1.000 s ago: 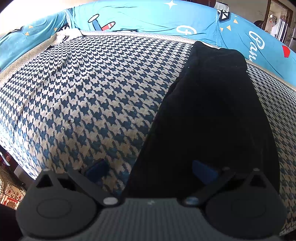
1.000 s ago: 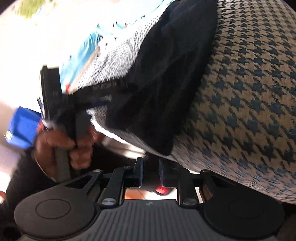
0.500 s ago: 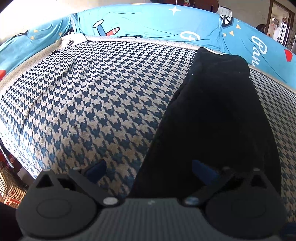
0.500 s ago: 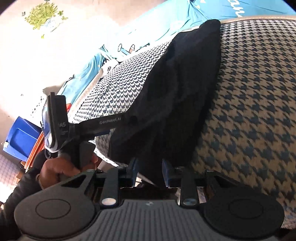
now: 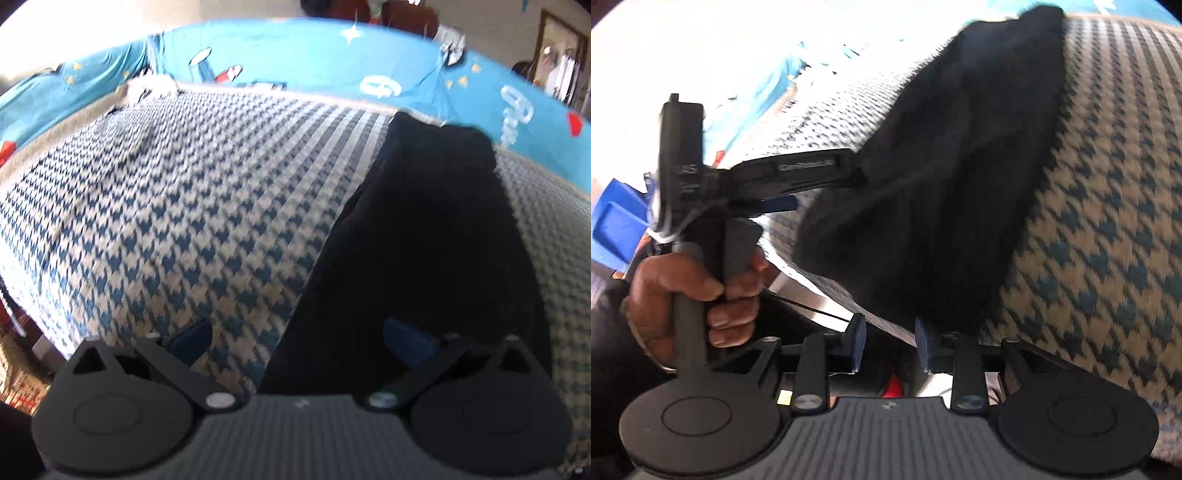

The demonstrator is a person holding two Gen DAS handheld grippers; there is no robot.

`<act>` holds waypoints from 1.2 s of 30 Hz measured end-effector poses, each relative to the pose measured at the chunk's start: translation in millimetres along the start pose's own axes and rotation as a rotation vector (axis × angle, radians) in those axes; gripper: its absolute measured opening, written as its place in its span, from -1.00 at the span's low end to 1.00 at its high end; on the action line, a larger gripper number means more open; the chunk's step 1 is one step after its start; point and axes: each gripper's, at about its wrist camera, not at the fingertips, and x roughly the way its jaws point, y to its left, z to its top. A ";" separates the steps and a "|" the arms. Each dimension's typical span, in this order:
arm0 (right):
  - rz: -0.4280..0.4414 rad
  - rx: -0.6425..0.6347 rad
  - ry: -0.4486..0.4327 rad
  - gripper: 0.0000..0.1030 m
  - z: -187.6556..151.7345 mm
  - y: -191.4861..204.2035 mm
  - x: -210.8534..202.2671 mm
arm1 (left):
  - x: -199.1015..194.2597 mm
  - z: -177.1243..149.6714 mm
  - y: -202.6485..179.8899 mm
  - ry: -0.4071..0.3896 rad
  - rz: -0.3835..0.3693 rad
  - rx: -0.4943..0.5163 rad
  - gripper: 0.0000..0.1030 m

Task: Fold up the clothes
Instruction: 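Open the right tool and release the narrow folded strip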

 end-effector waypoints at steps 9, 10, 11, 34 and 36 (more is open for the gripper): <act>-0.088 -0.028 -0.051 0.27 14.4 -3.3 -8.7 | 8.6 -10.4 -22.5 0.049 0.013 0.104 1.00; -0.112 -0.010 -0.038 0.27 13.6 -7.3 -6.2 | 10.6 -12.8 -24.5 0.062 0.025 0.115 1.00; -0.114 0.007 -0.033 0.28 11.5 -11.4 -4.7 | 10.4 -13.6 -24.0 0.068 0.023 0.110 1.00; -0.284 -0.028 -0.088 1.00 57.7 -29.0 -53.6 | 9.2 26.8 -50.5 0.046 -0.033 0.148 1.00; -0.328 -0.058 -0.084 1.00 71.3 -30.7 -46.5 | 13.5 36.3 -57.9 0.044 -0.028 0.175 1.00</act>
